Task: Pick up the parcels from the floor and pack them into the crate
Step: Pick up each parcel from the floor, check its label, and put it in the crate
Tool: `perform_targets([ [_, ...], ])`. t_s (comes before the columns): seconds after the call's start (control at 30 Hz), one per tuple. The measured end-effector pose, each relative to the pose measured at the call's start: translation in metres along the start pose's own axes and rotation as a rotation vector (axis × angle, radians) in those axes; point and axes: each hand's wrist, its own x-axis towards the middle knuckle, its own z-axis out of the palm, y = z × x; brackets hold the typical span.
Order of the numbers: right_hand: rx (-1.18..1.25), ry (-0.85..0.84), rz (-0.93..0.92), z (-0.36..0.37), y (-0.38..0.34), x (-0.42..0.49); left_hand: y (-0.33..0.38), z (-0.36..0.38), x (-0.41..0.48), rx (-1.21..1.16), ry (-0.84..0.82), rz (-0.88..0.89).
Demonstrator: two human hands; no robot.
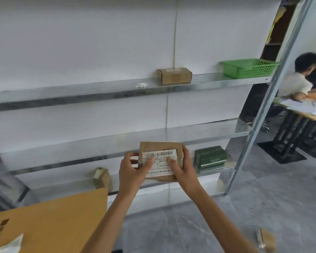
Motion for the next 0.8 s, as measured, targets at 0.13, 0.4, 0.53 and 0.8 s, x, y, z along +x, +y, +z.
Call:
perform_targets([
  [0.13, -0.07, -0.047, -0.049, 0.034, -0.025, -0.028, -0.004, -0.045, -0.028, -0.09, 0.036, 0.027],
  [0.4, -0.098, -0.157, -0.12, 0.05, -0.056, -0.079, 0.012, -0.088, -0.091, -0.18, 0.101, 0.04],
  [0.53, -0.066, -0.228, -0.122, 0.039, -0.062, -0.106, 0.015, -0.093, -0.127, -0.17, 0.143, 0.068],
  [0.8, 0.005, -0.304, -0.067, 0.032, -0.075, -0.166, 0.015, -0.116, -0.196, -0.205, 0.183, -0.005],
])
